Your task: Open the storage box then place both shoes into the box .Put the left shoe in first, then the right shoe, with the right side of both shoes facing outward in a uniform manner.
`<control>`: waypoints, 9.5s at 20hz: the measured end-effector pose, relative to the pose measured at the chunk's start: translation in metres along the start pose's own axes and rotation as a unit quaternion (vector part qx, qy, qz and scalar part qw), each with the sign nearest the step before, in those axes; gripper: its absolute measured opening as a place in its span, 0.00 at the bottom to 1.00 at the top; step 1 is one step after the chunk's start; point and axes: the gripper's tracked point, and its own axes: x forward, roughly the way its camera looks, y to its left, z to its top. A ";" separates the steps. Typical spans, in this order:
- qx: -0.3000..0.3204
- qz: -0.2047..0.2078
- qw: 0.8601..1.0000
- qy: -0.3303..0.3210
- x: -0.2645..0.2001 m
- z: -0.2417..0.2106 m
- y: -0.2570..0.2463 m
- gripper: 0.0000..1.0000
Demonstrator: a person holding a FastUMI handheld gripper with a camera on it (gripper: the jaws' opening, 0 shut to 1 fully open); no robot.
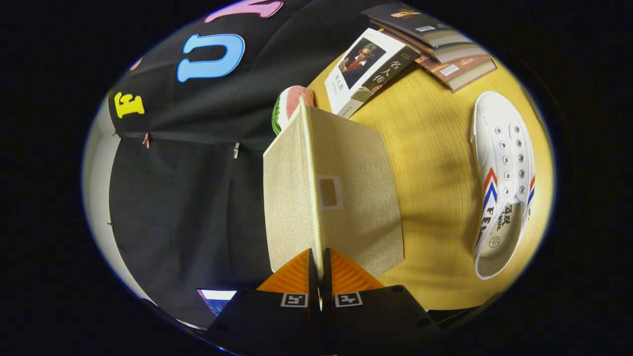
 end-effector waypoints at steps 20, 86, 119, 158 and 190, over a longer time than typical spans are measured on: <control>-0.130 0.064 0.989 -0.037 0.017 -0.010 0.217 0.05; -0.120 -0.305 0.942 -0.067 -0.065 0.061 -0.240 0.81; -0.078 -0.183 0.970 -0.142 -0.097 0.063 -0.072 0.06; -0.200 -0.135 0.953 -0.182 -0.003 0.071 0.115 0.99; -0.095 -0.374 0.917 -0.098 -0.244 0.106 -0.320 0.99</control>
